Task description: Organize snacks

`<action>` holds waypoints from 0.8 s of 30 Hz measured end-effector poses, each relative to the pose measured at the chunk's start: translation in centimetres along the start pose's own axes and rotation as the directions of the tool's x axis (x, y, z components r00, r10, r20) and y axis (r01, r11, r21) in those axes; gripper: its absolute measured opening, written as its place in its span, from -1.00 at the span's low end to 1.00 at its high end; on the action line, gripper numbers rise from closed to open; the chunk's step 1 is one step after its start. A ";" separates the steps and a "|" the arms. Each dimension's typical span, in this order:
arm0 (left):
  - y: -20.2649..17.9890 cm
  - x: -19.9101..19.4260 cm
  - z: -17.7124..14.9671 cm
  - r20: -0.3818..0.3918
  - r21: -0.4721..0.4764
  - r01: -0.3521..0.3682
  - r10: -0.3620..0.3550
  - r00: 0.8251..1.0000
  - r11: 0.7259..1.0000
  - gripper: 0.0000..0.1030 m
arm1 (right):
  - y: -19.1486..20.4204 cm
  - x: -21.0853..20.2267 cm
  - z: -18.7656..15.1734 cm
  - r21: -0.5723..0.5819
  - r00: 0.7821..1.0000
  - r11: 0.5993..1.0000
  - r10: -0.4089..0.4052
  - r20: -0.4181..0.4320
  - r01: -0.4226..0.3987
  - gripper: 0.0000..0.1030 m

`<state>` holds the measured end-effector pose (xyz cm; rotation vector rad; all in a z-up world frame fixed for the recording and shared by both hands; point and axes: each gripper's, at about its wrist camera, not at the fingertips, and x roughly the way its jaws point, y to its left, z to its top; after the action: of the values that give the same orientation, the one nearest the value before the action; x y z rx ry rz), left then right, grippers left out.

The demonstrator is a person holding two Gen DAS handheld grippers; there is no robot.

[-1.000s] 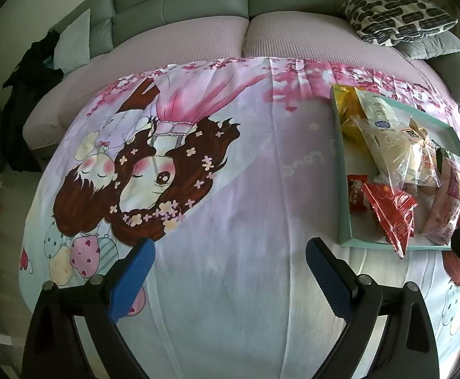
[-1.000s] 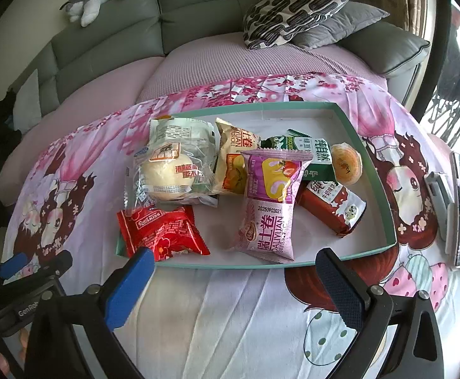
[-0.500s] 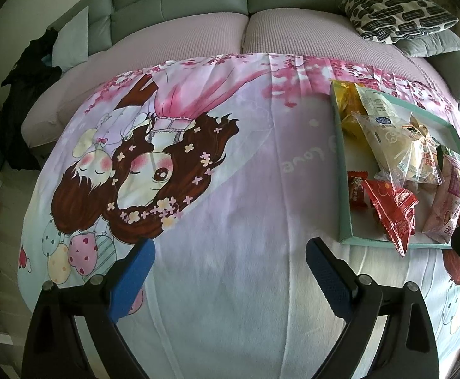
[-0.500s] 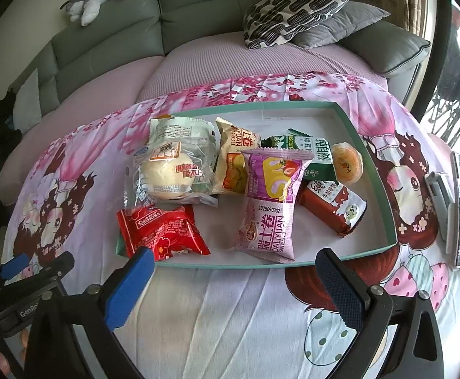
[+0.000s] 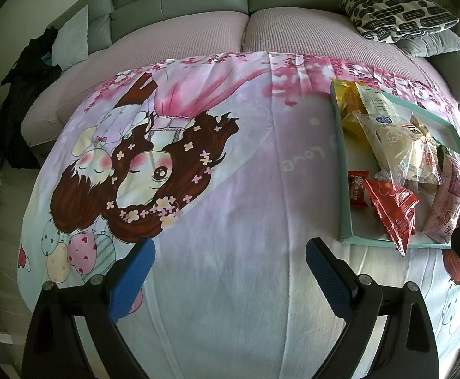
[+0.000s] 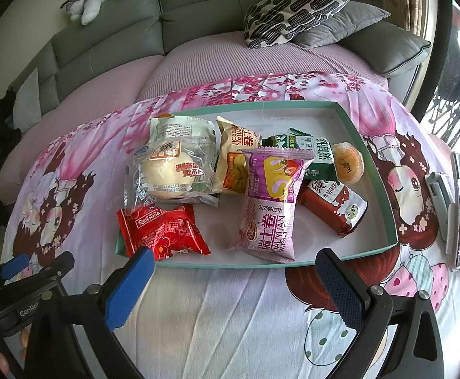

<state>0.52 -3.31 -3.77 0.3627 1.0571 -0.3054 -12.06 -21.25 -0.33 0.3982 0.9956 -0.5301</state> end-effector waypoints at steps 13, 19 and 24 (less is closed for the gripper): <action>-0.1 0.2 0.0 -0.006 -0.001 0.005 -0.005 1.000 1.000 0.87 | 0.1 0.1 0.0 0.000 1.000 1.000 0.000 0.000 0.000 1.00; -0.2 0.2 0.0 -0.005 0.006 0.007 -0.007 1.000 1.000 0.87 | 0.2 0.1 0.0 0.000 1.000 1.000 -0.001 0.000 0.001 1.00; -0.2 0.2 0.0 -0.004 0.010 0.007 -0.007 1.000 1.000 0.87 | 0.2 0.2 0.0 0.000 1.000 1.000 -0.002 -0.001 0.002 1.00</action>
<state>0.53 -3.55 -3.93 0.3690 1.0616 -0.3161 -11.84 -21.16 -0.44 0.3978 0.9973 -0.5319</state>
